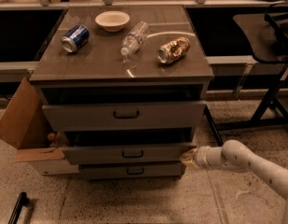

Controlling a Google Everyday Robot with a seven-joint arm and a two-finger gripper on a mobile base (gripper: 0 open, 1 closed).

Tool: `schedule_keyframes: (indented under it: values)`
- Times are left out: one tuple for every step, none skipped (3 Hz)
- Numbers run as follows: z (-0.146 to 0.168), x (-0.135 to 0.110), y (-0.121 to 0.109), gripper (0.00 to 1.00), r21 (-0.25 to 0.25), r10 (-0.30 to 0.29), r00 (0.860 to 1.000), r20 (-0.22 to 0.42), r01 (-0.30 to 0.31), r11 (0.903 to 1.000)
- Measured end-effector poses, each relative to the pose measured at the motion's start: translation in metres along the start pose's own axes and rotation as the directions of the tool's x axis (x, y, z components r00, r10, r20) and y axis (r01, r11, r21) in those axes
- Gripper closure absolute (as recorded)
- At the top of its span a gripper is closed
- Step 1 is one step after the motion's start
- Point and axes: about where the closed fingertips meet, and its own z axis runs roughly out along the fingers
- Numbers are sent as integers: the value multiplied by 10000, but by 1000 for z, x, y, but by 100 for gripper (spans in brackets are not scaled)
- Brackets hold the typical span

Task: Close middle drawer

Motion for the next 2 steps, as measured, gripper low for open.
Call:
schedule_keyframes:
  values:
    - [6,1,-21,100,232,206,9991,360,-214,9995]
    - [10,1,-44,100,286,170,9987,489,-185,9994]
